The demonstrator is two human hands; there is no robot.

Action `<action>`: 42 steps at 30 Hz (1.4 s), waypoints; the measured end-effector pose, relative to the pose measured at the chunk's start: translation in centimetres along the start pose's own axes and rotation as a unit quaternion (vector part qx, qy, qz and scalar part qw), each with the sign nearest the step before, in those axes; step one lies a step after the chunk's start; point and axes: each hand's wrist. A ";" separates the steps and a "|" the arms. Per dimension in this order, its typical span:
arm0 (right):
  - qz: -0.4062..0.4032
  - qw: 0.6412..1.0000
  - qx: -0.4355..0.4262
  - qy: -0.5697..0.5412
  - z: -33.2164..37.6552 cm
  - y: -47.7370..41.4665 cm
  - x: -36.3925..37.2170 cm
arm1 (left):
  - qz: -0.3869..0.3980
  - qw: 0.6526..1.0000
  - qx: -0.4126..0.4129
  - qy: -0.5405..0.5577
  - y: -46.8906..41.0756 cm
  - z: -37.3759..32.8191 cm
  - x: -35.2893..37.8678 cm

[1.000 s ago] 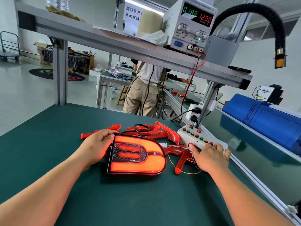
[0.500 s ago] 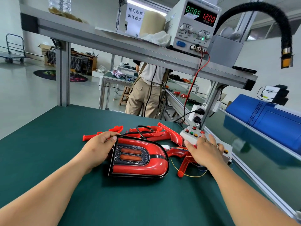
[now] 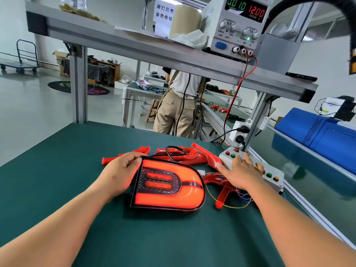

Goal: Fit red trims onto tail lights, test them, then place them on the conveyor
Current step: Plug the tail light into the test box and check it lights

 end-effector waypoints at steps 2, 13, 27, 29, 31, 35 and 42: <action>0.000 1.000 0.001 0.000 0.0 0.0 0.0 | 0.000 1.000 -0.002 -0.003 -0.1 0.1 0.0; 0.004 1.000 -0.010 0.007 0.2 0.6 -0.2 | 0.000 1.000 -0.004 -0.005 0.0 -0.1 0.0; -0.006 1.000 -0.011 -0.006 0.5 0.8 0.2 | 0.005 1.000 -0.018 0.015 0.2 -0.4 0.0; -0.007 1.000 -0.010 -0.010 0.5 0.9 0.4 | 0.001 1.000 -0.014 0.019 0.2 -0.4 0.0; -0.009 1.000 -0.009 -0.012 0.5 1.0 0.7 | 0.001 1.000 -0.016 0.022 0.2 -0.4 0.0; -0.020 1.000 -0.008 -0.016 0.6 1.1 1.0 | 0.001 0.998 -0.036 0.044 0.1 -0.1 0.1; -0.025 0.999 -0.020 -0.016 0.7 1.0 1.0 | 0.039 0.977 -0.102 0.181 0.1 0.0 0.3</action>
Point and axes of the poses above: each hand's wrist, its own y-axis away from the middle knuckle, its own x-axis out of the palm, z = x × y, and after that the axes turned 9 degrees about -z, right-handed
